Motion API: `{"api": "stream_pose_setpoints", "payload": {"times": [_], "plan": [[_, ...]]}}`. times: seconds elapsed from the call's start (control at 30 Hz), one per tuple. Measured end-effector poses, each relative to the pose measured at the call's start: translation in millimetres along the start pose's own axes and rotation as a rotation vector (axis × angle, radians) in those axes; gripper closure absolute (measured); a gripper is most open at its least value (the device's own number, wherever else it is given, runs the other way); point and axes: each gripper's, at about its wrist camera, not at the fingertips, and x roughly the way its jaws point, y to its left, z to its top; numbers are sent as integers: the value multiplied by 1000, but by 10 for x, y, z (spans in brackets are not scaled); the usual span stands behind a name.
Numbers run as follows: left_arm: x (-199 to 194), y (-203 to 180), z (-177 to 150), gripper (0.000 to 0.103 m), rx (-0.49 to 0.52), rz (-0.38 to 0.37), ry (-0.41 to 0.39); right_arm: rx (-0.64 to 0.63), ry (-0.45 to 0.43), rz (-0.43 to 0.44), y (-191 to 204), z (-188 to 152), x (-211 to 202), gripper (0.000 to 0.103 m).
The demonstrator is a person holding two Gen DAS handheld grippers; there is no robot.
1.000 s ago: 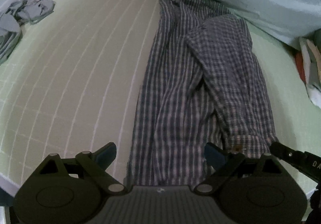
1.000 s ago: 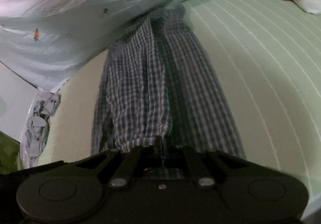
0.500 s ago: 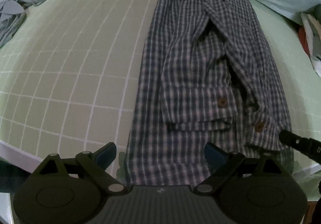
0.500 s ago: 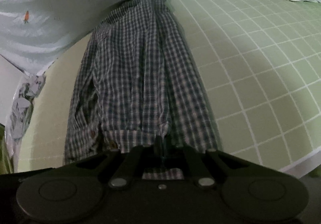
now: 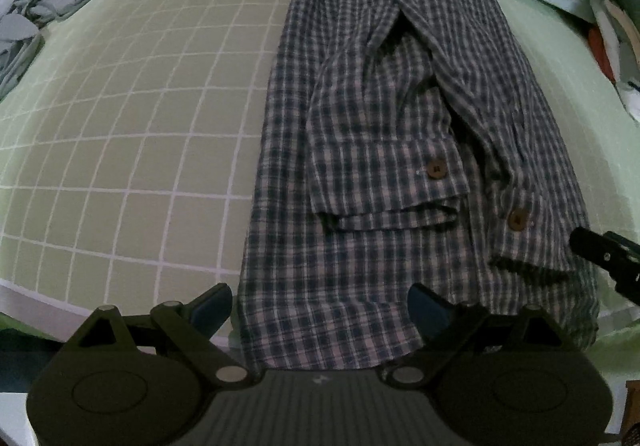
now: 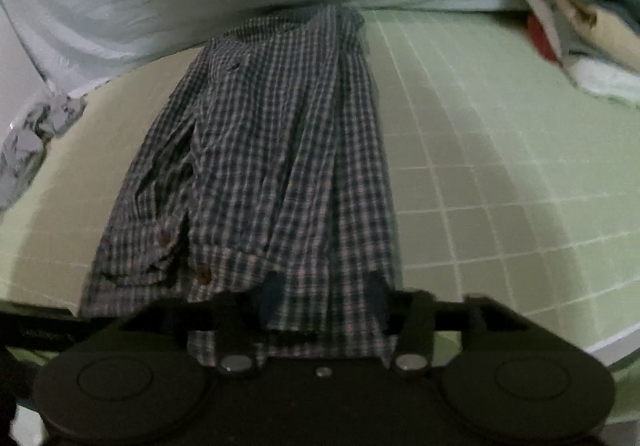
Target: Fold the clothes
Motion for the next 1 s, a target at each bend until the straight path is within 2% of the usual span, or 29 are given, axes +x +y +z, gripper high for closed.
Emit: {"api": "stream_pose_setpoints", "payload": {"times": [0.1, 0.5, 0.57, 0.6, 0.63, 0.67, 0.7, 0.73, 0.77, 0.8, 0.83, 0.9, 1.0], "plan": [[15, -7, -60, 9, 9, 5, 10, -39, -3, -26, 30, -21, -17, 38], [61, -102, -138, 9, 83, 38, -11, -84, 61, -108, 65, -196, 96, 20], [36, -111, -161, 11, 103, 28, -20, -88, 63, -118, 79, -212, 98, 20], [23, -115, -173, 17, 113, 23, -25, -87, 64, -122, 84, -220, 97, 22], [18, -140, -171, 26, 125, 16, -31, -83, 62, -125, 87, -226, 90, 25], [17, -175, -161, 32, 138, 9, -39, -79, 56, -125, 89, -227, 74, 34], [16, -211, -152, 44, 151, 2, -47, -79, 51, -121, 95, -219, 61, 52], [10, -216, -136, 55, 154, -14, -46, -81, 49, -116, 103, -204, 53, 64], [1, -206, -118, 61, 153, -34, -41, -73, 55, -98, 96, -185, 46, 88], [-10, -152, -100, 83, 125, -82, -27, -56, 70, -66, 71, -163, 42, 101], [-10, -51, -67, 98, 60, -154, 2, -35, 79, -36, 46, -130, 26, 101], [-31, 131, 19, 98, -75, -279, 26, 18, 82, 15, 0, -41, -32, 101], [-205, 226, 157, 98, -116, -353, -24, 72, 41, 72, -57, 159, -178, 101]]}}
